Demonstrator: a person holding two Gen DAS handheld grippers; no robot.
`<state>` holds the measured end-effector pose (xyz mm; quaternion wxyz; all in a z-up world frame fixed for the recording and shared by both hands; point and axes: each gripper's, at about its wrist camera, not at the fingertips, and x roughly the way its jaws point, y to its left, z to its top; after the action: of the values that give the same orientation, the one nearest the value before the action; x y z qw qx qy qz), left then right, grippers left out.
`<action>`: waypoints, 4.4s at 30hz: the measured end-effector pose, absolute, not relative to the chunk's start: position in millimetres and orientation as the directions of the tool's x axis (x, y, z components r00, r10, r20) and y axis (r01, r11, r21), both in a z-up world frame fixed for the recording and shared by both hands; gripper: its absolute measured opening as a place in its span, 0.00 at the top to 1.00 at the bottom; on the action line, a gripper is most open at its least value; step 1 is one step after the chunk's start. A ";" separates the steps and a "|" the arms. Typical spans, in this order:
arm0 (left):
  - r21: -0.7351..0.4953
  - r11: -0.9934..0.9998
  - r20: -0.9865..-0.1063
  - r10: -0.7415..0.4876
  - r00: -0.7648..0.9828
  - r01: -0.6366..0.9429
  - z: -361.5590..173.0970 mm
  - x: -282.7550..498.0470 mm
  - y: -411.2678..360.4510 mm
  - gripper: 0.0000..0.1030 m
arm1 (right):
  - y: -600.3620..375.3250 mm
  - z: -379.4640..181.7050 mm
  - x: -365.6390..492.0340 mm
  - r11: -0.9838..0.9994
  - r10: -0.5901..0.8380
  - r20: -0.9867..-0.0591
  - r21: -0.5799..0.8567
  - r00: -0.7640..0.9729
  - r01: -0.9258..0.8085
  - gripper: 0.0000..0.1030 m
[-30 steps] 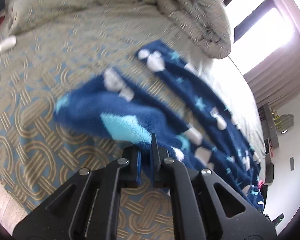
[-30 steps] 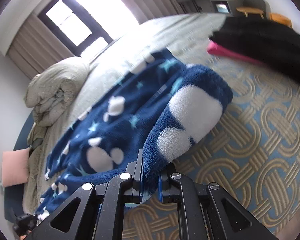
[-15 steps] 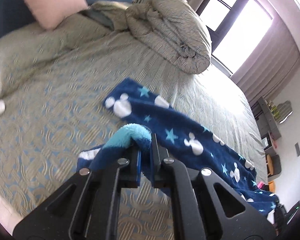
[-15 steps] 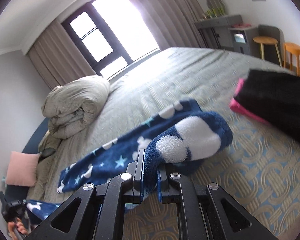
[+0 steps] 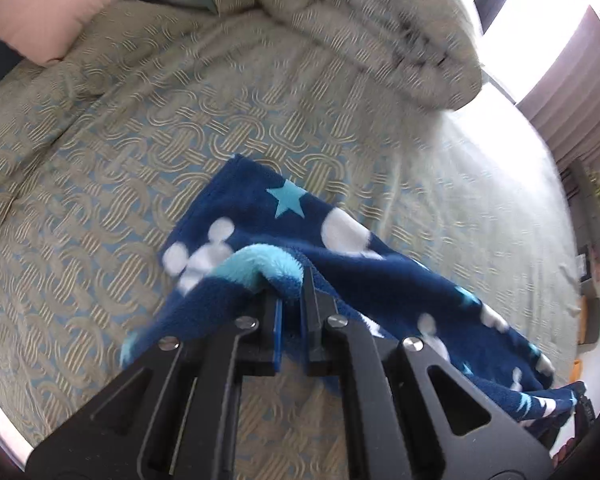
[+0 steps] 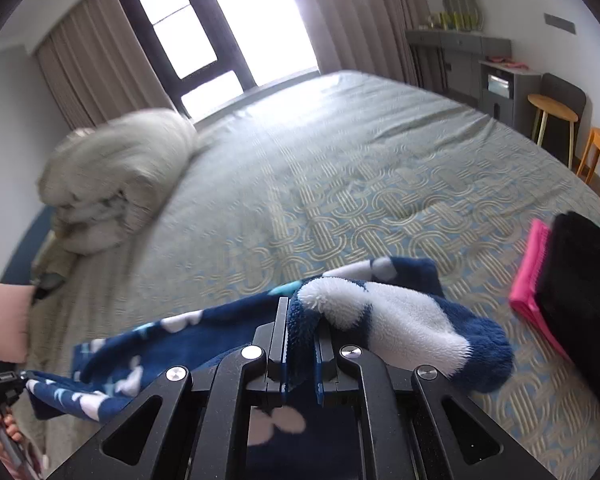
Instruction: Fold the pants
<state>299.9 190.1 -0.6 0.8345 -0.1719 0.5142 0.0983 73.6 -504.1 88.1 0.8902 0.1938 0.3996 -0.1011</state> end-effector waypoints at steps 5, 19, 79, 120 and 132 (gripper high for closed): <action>-0.116 0.928 -0.943 0.009 0.331 -0.355 -33.6 369.2 179.5 0.87 | -508.8 36.6 155.4 0.916 -0.037 -0.860 0.174 0.509 0.362 0.90; 0.112 0.980 -0.967 0.145 0.210 -0.165 -24.1 426.6 170.3 0.58 | -566.9 -32.9 215.9 0.901 0.115 -0.954 0.218 0.277 0.375 0.80; -0.399 0.878 -0.793 -0.476 0.382 0.265 -88.0 192.8 60.8 0.29 | -596.4 -20.3 -23.9 0.788 0.007 -0.882 0.295 0.471 0.540 0.20; -0.252 0.477 -0.832 -0.551 0.064 0.842 -101.4 129.5 -232.2 0.72 | -666.5 8.7 130.8 0.866 -0.081 -0.834 0.212 0.546 0.453 0.89; -0.274 0.502 -0.845 -0.533 0.045 0.820 -105.6 138.5 -223.4 0.72 | -679.0 20.4 83.1 0.895 -0.102 -0.845 0.152 0.525 0.419 0.23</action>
<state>138.5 -223.4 -105.6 0.7083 0.1437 0.4994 -0.4778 83.1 -679.0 20.4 0.8561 0.1713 0.4632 -0.1522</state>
